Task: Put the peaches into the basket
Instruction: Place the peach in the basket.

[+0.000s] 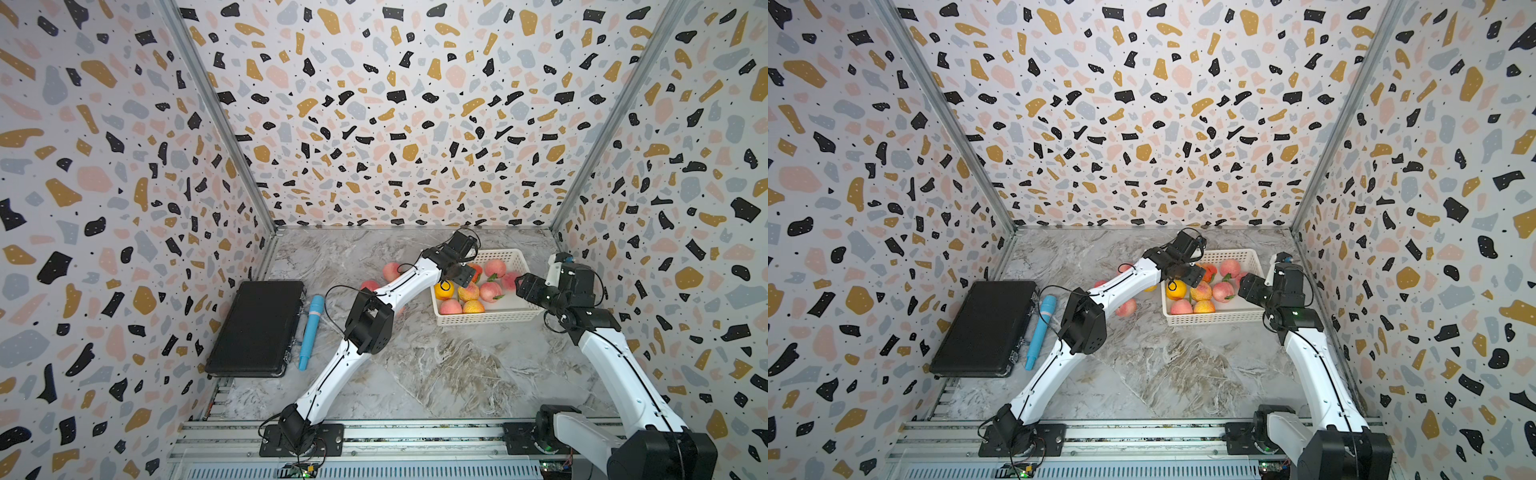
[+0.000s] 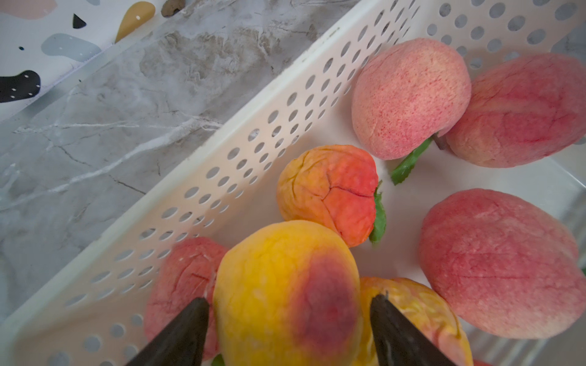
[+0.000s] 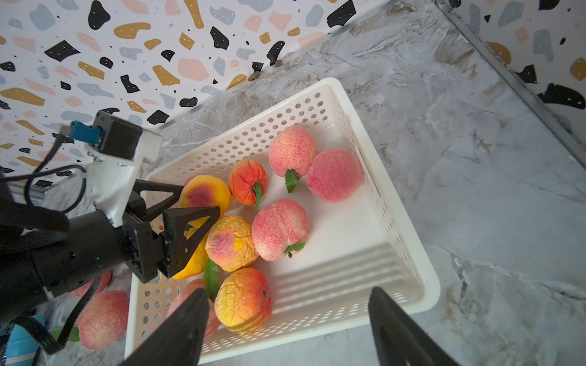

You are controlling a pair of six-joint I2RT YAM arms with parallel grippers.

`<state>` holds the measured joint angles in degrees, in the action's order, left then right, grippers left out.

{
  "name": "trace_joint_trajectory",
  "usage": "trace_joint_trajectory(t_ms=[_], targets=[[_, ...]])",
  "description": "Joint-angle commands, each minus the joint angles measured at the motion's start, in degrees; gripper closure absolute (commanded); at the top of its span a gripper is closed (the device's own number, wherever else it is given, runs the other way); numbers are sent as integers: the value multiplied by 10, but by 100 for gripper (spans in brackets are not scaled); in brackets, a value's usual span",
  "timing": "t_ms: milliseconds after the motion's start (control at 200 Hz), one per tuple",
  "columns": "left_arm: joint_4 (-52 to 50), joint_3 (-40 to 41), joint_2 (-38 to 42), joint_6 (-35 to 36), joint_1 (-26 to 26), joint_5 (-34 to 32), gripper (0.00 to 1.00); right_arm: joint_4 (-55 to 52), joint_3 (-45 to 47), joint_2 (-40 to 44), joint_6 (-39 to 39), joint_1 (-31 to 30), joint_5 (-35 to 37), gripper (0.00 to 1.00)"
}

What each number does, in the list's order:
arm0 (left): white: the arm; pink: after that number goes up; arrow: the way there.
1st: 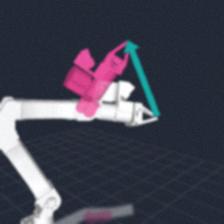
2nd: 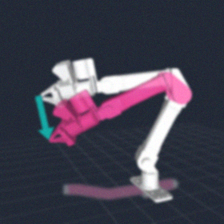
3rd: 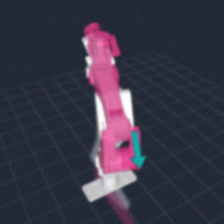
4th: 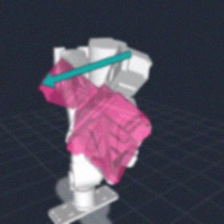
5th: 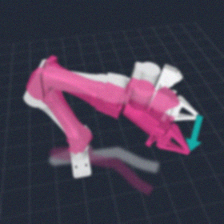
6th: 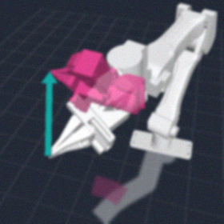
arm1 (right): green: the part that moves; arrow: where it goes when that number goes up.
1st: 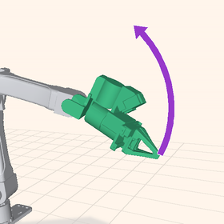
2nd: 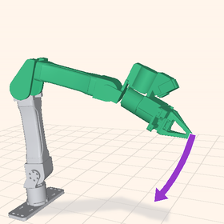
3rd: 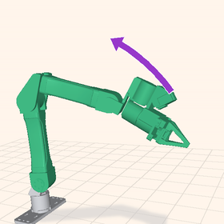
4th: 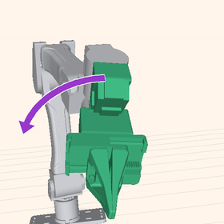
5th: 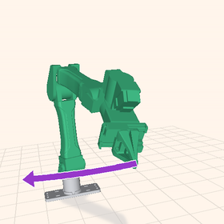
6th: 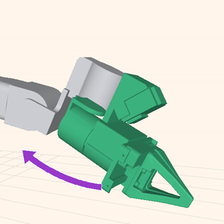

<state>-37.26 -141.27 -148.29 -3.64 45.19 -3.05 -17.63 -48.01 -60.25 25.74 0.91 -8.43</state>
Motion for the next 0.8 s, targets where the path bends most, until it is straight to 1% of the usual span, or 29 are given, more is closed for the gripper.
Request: trace_joint_trajectory(t_ms=[0,325,435,546,646,746,796], targets=[[4,-6,33,0,3,6,15,-5,0,13,0,3,-8,19],[-12,7,113,4,2,7,11,-7,-2,13,-7,2,-26,18],[-24,39,158,-5,-10,16,11,-12,-8,13,-14,2,-47,18],[-22,114,230,-24,-37,38,11,-14,-18,6,-24,3,-94,18],[-5,208,303,-36,-71,51,11,-13,-23,0,-25,1,-128,18],[7,287,366,-56,-121,77,11,-6,-24,-7,-26,-10,-147,18],[7,320,390,-67,-149,97,11,-5,-27,-13,-32,-27,-149,18]])
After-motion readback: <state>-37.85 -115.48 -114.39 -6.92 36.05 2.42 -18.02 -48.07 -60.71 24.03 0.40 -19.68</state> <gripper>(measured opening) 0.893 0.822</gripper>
